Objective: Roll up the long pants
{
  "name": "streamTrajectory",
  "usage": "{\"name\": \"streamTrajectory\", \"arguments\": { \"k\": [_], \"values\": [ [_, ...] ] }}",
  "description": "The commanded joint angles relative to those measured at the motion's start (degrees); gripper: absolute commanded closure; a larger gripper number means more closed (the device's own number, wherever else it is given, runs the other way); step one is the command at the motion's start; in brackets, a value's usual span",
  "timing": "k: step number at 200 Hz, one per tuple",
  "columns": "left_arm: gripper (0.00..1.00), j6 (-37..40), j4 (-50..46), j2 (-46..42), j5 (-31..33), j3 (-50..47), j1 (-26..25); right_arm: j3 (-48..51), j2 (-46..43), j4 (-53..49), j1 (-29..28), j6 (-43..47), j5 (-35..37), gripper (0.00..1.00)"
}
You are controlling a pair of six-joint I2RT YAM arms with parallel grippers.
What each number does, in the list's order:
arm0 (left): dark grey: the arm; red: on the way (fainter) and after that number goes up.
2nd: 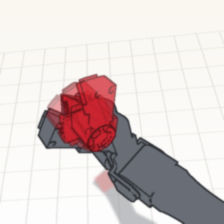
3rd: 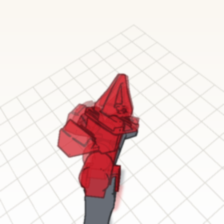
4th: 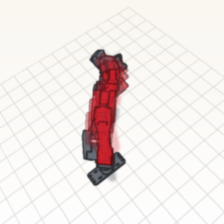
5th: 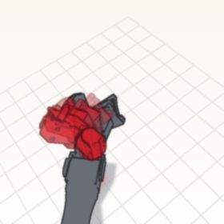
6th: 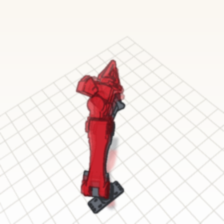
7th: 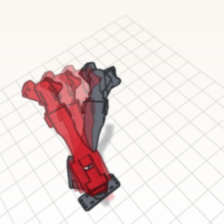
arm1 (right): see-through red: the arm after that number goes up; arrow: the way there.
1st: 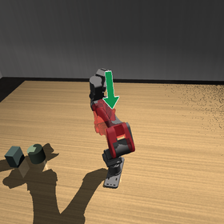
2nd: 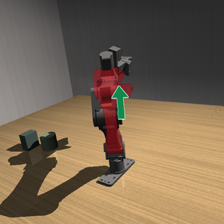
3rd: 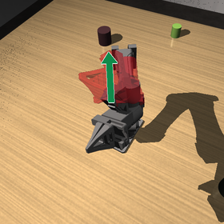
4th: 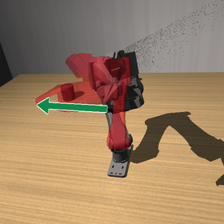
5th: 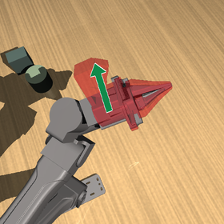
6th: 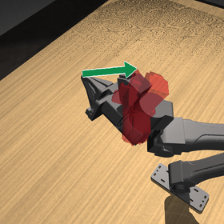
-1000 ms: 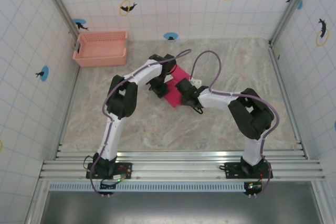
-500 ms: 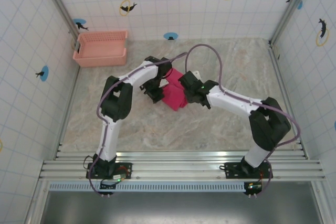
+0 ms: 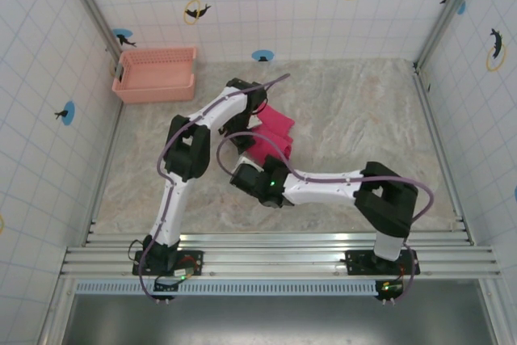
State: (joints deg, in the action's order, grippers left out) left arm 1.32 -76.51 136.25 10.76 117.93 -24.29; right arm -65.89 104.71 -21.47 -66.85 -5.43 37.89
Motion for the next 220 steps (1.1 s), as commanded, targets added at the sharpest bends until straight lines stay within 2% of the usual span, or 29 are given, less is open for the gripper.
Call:
{"name": "streamTrajectory", "arguments": {
  "k": [1,62,115,125,139,146,152,159,177,201,220],
  "values": [
    [0.02,1.3,-2.0,1.7,-0.9,0.7,1.0,-3.6,6.1,2.9,0.2,2.9,1.7,0.12],
    [0.03,1.7,-1.8,0.9,-1.1,0.1,1.3,-9.3,16.2,5.7,3.4,5.2,9.0,0.12],
    [0.03,2.4,-1.1,0.0,-1.9,-1.5,1.7,-14.7,23.5,3.6,9.5,7.9,4.5,0.11],
    [0.03,2.6,-0.9,-0.2,-2.1,-1.9,1.7,-16.2,24.4,2.4,10.9,8.1,1.8,0.25],
    [0.03,2.8,-0.6,-0.6,-2.0,-2.6,1.7,-17.5,24.5,0.1,12.7,7.8,-2.3,0.34],
    [0.03,2.9,-0.6,-0.7,-2.3,-2.9,1.9,-18.2,24.3,-0.7,13.5,7.8,-4.2,0.32],
    [0.02,3.0,-0.5,-0.7,-2.6,-3.1,2.0,-19.1,24.2,-1.9,14.0,7.0,-4.7,0.22],
    [0.02,3.0,-0.3,-0.7,-2.4,-3.4,2.0,-20.3,24.2,-3.8,14.6,6.6,-6.2,0.22],
    [0.02,3.1,0.0,-3.2,-2.6,-4.0,2.2,-23.5,24.3,-8.3,16.1,5.3,-10.3,0.35],
    [0.02,3.2,0.2,-4.4,-3.1,-4.6,2.4,-25.1,24.0,-11.1,17.8,4.8,-14.5,0.60],
    [0.02,3.2,0.9,-5.9,-3.4,-6.0,2.7,-24.5,23.3,-11.3,18.6,5.0,-16.2,0.73]
  ]
}}
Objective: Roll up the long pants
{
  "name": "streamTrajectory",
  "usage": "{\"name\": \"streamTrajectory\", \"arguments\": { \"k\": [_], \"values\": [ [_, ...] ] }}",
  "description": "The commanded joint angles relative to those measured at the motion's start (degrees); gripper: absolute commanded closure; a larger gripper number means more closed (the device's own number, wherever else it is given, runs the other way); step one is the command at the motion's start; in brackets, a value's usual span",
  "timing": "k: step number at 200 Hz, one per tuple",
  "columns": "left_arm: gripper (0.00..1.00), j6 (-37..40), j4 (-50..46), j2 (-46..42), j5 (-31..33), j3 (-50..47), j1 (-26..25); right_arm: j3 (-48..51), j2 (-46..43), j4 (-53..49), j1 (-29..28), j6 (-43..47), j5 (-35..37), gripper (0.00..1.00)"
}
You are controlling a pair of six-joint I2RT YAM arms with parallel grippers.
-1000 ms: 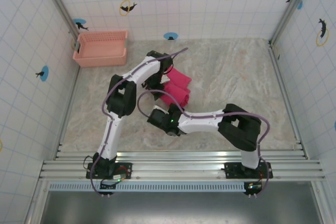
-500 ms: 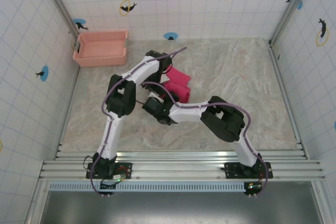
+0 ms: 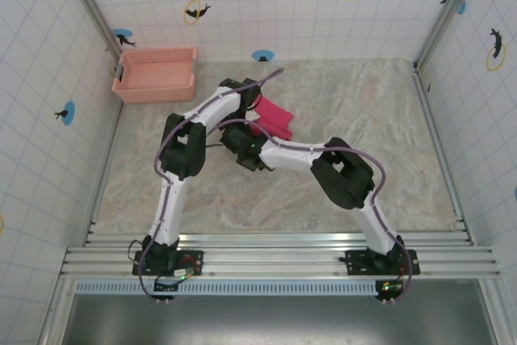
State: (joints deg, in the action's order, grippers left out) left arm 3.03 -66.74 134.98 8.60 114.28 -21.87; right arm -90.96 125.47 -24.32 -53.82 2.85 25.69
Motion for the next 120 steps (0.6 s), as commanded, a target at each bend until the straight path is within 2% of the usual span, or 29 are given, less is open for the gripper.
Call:
{"name": "streamTrajectory", "arguments": {
  "k": [1,15,21,32,40,71,84,105,120],
  "values": [
    [0.03,1.5,-8.9,-4.7,-1.2,-2.4,0.3,0.6,2.5,-8.5,5.6,-3.2,-4.1,0.73],
    [0.03,1.5,-8.3,-5.9,-1.7,-3.6,0.4,1.0,1.9,-8.5,5.8,-2.9,-4.6,0.79],
    [0.03,1.5,-8.2,-6.4,-2.0,-3.9,0.6,1.0,1.8,-8.7,5.8,-2.7,-5.1,0.87],
    [0.02,1.5,-8.0,-7.3,-2.2,-4.5,0.7,1.0,1.7,-9.1,5.8,-2.5,-5.0,0.91],
    [0.03,1.5,-7.9,-8.0,-2.3,-4.8,1.0,1.0,1.4,-9.2,5.9,-2.2,-5.7,1.00],
    [0.02,1.4,-7.0,-9.4,-2.4,-5.8,1.7,2.1,-0.4,-9.1,5.7,-2.7,-3.2,1.00],
    [0.03,1.4,-7.6,-8.4,-2.6,-4.6,2.0,3.1,-2.1,-9.2,5.0,-2.0,-1.8,0.78],
    [0.02,1.4,-8.7,-7.1,-3.0,-2.8,2.0,6.9,-5.5,-8.2,2.2,-0.9,6.3,0.41],
    [0.03,1.4,-8.8,-7.0,-2.7,-2.5,1.9,8.4,-6.8,-9.0,0.8,-0.6,8.6,0.29]
  ]
}}
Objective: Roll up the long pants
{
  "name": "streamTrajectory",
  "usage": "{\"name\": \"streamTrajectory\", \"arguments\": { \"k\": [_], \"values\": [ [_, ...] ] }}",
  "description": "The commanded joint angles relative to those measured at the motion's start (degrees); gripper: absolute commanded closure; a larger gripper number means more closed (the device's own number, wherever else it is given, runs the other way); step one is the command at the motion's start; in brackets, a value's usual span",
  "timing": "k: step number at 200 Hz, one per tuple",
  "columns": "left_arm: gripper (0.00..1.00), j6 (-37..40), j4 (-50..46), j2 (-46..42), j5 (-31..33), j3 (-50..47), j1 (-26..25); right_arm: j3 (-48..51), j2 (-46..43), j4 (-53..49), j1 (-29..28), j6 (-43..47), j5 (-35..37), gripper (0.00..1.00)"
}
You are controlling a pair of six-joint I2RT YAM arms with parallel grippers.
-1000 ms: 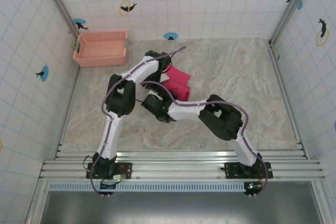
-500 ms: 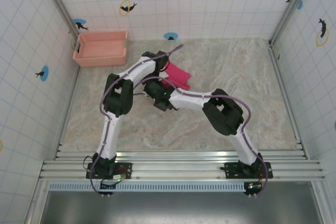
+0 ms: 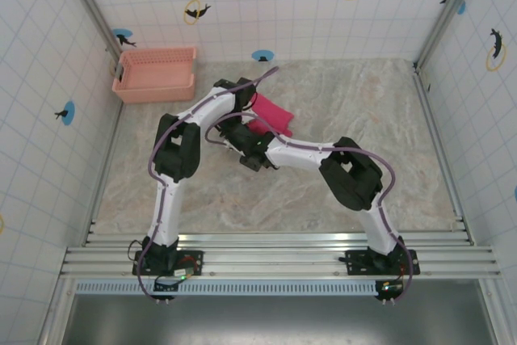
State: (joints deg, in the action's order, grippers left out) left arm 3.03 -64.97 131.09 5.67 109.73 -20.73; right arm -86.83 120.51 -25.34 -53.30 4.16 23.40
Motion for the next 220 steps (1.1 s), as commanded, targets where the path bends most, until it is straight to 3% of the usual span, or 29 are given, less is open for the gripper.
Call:
{"name": "streamTrajectory", "arguments": {
  "k": [1,25,73,128,140,143,174,220],
  "values": [
    [0.03,1.4,-10.5,-3.1,0.3,2.1,0.8,4.3,-1.8,-8.1,0.2,-1.9,10.9,0.29],
    [0.02,1.4,-10.4,-3.5,0.1,2.1,0.8,4.4,-1.2,-9.6,0.0,-1.9,12.2,0.20],
    [0.02,1.5,-10.3,-3.7,-1.3,1.5,0.9,-4.3,6.6,-14.2,2.0,-0.8,15.9,0.15],
    [0.03,1.5,-9.8,-5.0,-1.1,-0.1,0.9,-18.6,14.6,-22.5,7.3,1.8,6.1,0.12],
    [0.02,1.6,-9.6,-5.4,-1.1,-0.5,0.9,-22.6,16.3,-26.1,8.9,1.8,1.4,0.10],
    [0.02,1.6,-9.6,-5.5,-1.0,-0.6,0.9,-23.8,17.0,-27.1,9.4,1.4,0.7,0.00],
    [0.03,1.6,-9.2,-6.8,-0.6,-1.8,1.0,-32.6,22.1,-34.5,13.6,1.4,-9.6,0.02],
    [0.03,1.2,-8.8,-9.4,1.1,-2.9,1.3,-37.8,25.9,-38.6,15.9,1.5,-14.8,0.03]
  ]
}}
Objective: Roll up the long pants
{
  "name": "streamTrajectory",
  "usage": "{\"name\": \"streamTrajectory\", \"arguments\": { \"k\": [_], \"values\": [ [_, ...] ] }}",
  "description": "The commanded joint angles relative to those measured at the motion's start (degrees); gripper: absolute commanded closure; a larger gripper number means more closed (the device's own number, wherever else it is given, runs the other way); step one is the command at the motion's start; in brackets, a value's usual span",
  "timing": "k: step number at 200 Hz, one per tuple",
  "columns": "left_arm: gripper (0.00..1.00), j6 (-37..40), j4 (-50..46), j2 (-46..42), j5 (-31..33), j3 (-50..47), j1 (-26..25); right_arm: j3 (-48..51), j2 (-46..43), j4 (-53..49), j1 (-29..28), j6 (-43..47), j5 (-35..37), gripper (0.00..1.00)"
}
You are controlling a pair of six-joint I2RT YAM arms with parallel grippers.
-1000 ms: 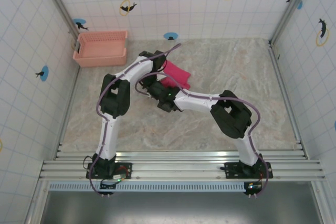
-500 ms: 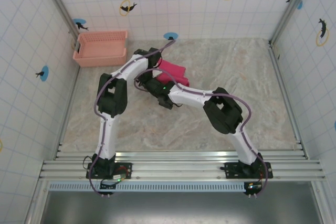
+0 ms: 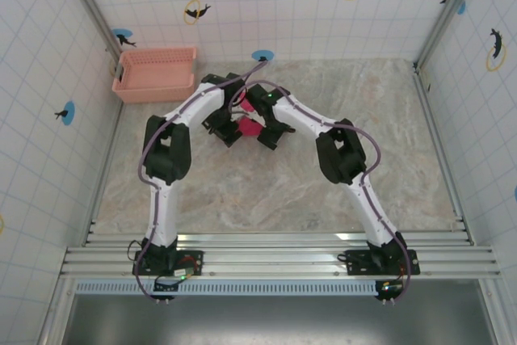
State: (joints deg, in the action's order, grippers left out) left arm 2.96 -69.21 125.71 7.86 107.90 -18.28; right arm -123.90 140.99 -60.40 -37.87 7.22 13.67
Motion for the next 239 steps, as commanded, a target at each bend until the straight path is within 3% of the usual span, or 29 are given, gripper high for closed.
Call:
{"name": "streamTrajectory", "arguments": {
  "k": [1,37,55,94,147,194,239],
  "values": [
    [0.02,1.2,-4.5,-4.2,-0.9,-1.1,-1.1,-0.7,5.3,-3.5,0.6,-1.6,-5.2,0.03],
    [0.03,-0.7,-2.9,-9.4,4.0,1.1,-1.1,2.6,3.0,-1.5,0.6,-2.4,-7.8,0.04],
    [0.02,-1.4,-0.9,-9.9,3.0,4.3,-1.3,3.7,2.4,-0.5,0.5,-3.2,-9.7,0.05],
    [0.03,-3.8,2.0,-2.9,1.2,11.5,-1.2,7.6,-1.2,3.7,0.4,-6.8,-15.0,0.06],
    [0.02,-6.3,7.7,7.6,3.3,15.3,-1.1,15.8,-9.0,10.4,0.5,-13.2,-21.0,0.07],
    [0.02,-8.9,7.2,17.2,5.0,21.0,-0.2,29.4,-25.7,16.5,0.3,-15.1,-21.1,0.06],
    [0.03,-9.1,4.9,23.2,6.5,29.2,0.3,40.0,-38.5,22.3,-4.2,-1.2,-10.5,0.05]
  ]
}}
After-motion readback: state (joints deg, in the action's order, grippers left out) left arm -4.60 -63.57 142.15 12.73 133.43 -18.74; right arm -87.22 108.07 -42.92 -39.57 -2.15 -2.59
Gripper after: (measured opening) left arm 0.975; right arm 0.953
